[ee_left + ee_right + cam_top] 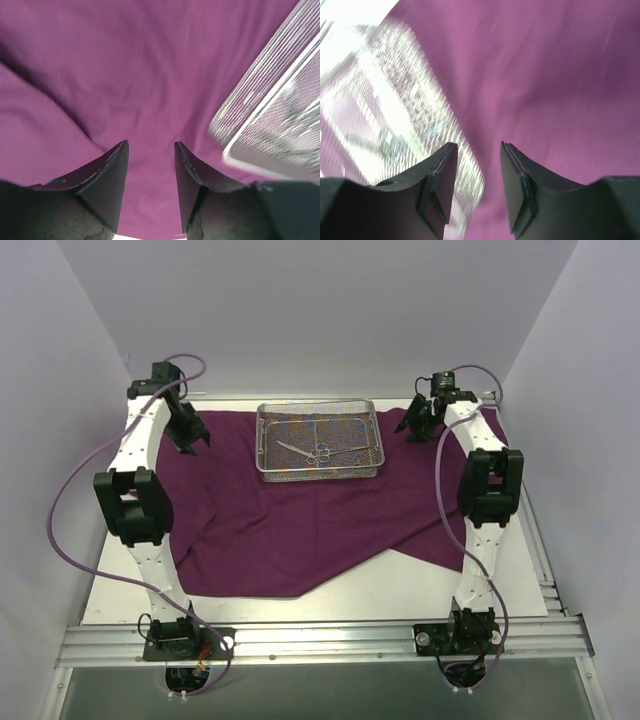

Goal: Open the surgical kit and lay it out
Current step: Smooth out the surgical kit at the center of the board.

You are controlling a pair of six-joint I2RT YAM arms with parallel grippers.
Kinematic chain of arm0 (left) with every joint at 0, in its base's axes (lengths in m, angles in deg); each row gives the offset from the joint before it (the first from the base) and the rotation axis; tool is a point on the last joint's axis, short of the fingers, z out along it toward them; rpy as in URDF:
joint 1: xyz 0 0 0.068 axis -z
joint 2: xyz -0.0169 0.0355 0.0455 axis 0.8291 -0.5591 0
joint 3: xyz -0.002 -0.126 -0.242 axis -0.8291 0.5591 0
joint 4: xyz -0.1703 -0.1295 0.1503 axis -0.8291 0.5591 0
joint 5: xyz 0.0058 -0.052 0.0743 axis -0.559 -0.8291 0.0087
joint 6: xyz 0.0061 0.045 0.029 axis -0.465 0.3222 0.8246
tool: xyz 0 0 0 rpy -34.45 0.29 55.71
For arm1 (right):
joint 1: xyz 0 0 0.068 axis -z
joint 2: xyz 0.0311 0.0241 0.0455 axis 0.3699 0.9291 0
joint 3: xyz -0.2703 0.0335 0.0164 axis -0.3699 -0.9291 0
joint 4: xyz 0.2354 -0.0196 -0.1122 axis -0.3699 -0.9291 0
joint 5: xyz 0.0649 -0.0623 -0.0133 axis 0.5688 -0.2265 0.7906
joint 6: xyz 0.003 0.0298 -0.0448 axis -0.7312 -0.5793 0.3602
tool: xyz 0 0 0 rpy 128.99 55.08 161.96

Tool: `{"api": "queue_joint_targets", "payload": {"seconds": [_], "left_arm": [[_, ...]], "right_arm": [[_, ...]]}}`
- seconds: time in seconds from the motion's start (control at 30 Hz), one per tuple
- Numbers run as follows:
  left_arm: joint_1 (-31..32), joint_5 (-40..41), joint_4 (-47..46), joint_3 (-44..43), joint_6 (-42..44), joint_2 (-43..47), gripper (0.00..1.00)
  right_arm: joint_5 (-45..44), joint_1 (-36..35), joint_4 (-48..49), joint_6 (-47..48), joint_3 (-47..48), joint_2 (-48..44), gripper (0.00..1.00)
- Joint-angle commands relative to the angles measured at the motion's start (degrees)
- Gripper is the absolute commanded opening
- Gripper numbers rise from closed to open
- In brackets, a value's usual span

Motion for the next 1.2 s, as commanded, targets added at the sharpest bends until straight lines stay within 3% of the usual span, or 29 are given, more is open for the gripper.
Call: {"api": "queue_joint_targets", "payload": {"seconds": [0.0, 0.13, 0.37, 0.57, 1.17], "left_arm": [[4.9, 6.5, 0.5, 7.6, 3.7, 4.1, 0.51], [7.6, 8.0, -2.4, 16.9, 3.6, 6.9, 0.51], [10.9, 12.2, -2.0, 21.5, 2.1, 4.3, 0.46], [11.6, 16.3, -2.2, 25.0, 1.5, 4.6, 0.46], [12.3, 17.8, -0.8, 29.0, 1.5, 2.6, 0.46]], "right_arm": [[0.7, -2.3, -1.6, 3.6, -6.0, -11.0, 0.42], [1.1, -3.6, -1.8, 6.7, -14.4, -17.9, 0.45], [1.5, -3.6, -1.2, 8.9, -24.6, -25.1, 0.45], [2.4, -3.6, -1.6, 9.6, -24.6, -25.3, 0.45], [4.5, -3.5, -0.3, 9.1, -25.4, -24.5, 0.45]]}}
